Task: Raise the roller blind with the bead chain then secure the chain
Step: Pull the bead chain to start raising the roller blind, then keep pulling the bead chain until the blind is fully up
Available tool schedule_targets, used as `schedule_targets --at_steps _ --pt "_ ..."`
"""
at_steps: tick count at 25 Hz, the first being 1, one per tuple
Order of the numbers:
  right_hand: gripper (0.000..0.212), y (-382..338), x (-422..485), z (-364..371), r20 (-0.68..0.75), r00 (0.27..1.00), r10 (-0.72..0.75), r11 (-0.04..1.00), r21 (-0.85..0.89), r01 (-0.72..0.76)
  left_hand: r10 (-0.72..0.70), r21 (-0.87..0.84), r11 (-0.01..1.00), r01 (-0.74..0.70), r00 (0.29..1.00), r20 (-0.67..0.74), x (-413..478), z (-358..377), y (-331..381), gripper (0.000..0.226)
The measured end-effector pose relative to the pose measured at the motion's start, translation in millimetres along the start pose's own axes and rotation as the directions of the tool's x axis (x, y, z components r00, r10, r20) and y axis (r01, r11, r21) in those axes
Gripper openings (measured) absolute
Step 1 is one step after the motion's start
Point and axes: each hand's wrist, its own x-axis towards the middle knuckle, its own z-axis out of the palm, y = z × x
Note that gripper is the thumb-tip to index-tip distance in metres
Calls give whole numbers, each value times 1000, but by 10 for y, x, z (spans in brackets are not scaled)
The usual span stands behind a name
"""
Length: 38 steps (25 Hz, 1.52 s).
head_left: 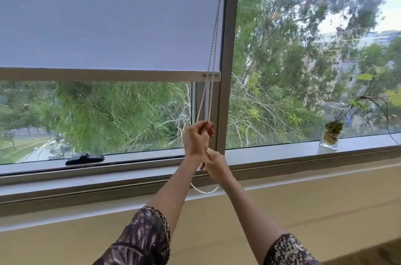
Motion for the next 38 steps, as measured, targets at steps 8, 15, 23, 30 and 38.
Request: schedule_targets --at_steps 8,15,23,30,38 --pt "22 -512 290 -414 -253 967 4 911 399 101 -137 112 985 132 990 41 -312 -115 -501 30" --pt "19 -1154 476 -614 -327 938 -117 800 528 284 -161 94 983 155 985 65 -521 -70 -564 33" --pt "20 -1197 379 -502 -495 839 -228 851 318 419 -164 165 980 114 931 326 -410 -64 -373 16" --pt "25 -1167 258 -612 -530 812 -244 883 224 412 -97 -163 975 150 950 296 -34 -312 237 22" --pt "36 -852 -251 -201 -484 863 -146 907 282 311 -38 -187 981 61 992 124 245 -347 1056 13"
